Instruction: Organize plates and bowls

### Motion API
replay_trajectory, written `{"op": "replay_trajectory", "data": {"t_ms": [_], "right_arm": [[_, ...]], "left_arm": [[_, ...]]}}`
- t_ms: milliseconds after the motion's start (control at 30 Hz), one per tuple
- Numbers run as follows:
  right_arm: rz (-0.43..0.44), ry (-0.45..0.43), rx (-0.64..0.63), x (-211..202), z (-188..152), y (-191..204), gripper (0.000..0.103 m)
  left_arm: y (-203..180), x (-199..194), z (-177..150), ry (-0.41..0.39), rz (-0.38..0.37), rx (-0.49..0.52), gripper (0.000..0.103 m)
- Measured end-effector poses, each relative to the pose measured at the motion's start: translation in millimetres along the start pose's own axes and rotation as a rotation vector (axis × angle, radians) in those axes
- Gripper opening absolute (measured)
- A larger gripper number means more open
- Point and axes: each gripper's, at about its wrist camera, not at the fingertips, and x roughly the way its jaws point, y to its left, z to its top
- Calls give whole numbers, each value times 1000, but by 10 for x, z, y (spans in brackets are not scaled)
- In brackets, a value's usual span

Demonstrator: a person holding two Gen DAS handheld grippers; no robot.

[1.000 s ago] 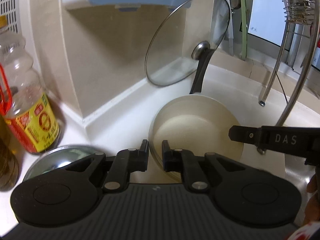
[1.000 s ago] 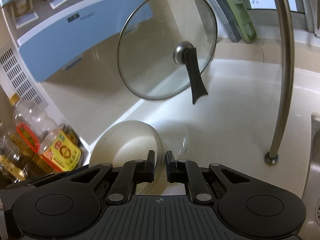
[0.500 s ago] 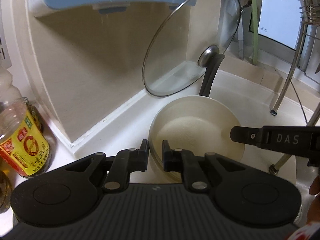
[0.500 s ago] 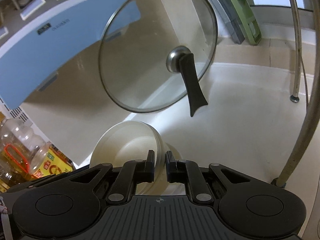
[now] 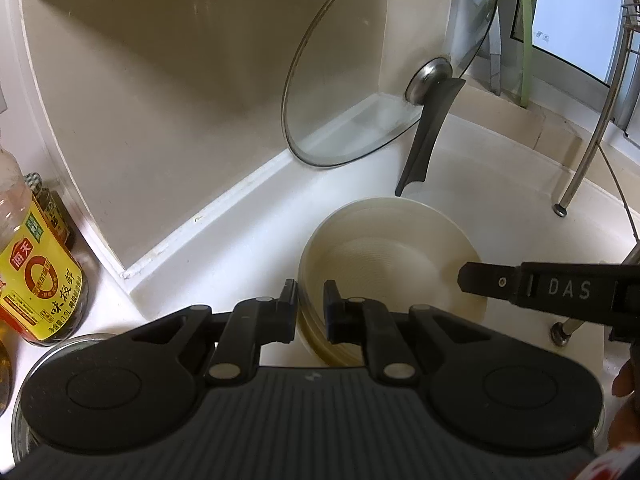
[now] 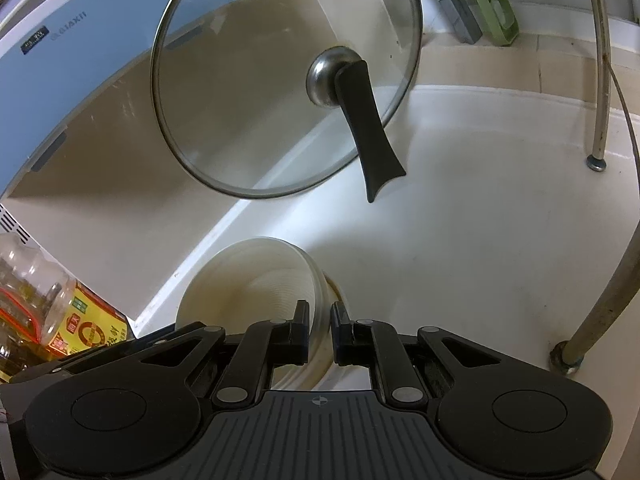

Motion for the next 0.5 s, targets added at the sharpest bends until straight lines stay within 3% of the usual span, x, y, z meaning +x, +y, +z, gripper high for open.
{"op": "replay_trajectory", "data": {"t_ms": [500], "right_arm": [[-32, 12, -48, 49, 4, 59, 11]], "left_arm": [[23, 48, -9, 14, -19, -13, 12]]}}
